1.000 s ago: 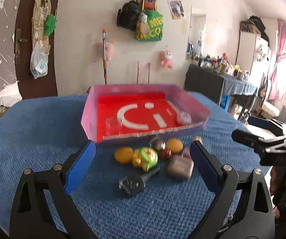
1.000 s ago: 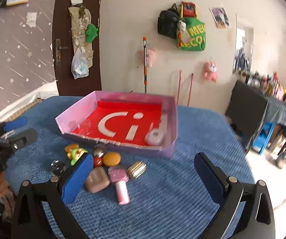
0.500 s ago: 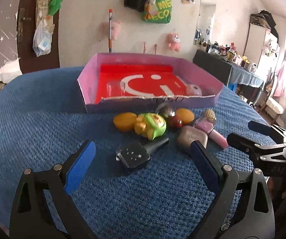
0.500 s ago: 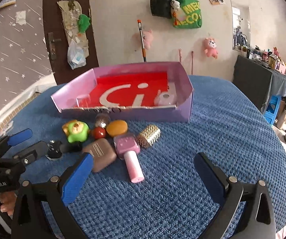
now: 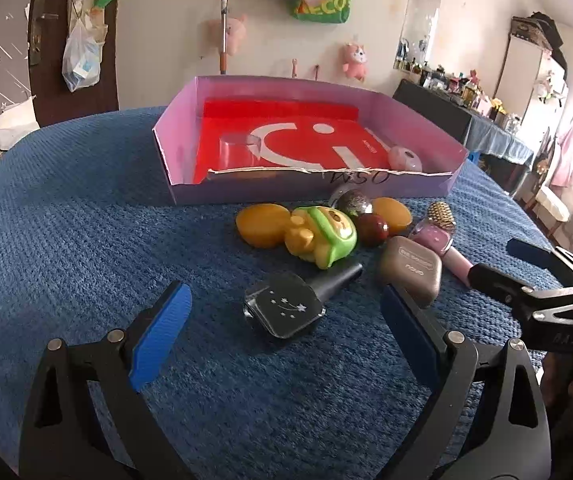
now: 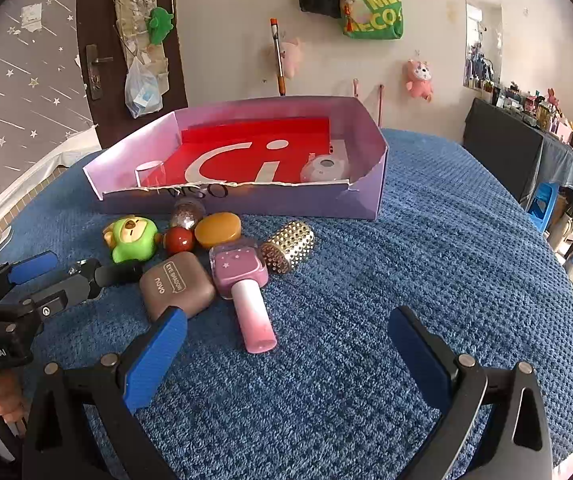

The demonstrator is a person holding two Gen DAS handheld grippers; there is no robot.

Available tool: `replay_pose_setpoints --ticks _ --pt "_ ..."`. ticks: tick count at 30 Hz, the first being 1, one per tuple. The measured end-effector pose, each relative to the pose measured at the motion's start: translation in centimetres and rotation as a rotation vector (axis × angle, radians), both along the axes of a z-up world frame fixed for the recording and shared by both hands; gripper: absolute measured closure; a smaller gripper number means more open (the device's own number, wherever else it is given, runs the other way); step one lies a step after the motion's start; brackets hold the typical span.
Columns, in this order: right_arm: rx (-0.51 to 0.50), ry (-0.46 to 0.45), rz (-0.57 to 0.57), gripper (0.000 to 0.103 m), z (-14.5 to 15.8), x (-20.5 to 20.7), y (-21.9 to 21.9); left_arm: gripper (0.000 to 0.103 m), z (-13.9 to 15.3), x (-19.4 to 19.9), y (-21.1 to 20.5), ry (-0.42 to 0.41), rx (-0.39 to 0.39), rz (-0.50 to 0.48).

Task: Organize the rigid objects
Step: 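Grasp the black star-printed bottle with the left tool while the right tool grasps the gold studded cylinder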

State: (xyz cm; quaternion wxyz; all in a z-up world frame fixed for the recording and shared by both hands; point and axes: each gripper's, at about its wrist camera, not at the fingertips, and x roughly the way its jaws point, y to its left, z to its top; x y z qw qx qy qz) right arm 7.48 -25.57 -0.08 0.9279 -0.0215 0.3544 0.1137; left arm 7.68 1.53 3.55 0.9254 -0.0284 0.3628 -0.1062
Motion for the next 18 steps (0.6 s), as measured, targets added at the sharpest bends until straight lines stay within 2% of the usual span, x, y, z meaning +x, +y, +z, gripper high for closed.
replay_pose_setpoints --ticks 4,14,16,18 --pt "0.004 0.008 -0.005 0.000 0.3 0.7 -0.3 0.007 0.0 0.9 0.3 0.027 0.029 -0.021" --pt "0.066 0.059 -0.030 0.000 0.8 3.7 -1.8 0.010 0.9 2.8 0.6 0.096 0.045 -0.168" --pt "0.069 0.063 -0.031 0.000 0.9 4.1 -1.9 0.014 1.0 3.0 0.8 0.112 0.047 -0.194" --pt "0.066 0.070 -0.031 0.000 0.8 4.6 -1.9 0.025 0.9 3.1 0.8 0.129 0.056 -0.217"
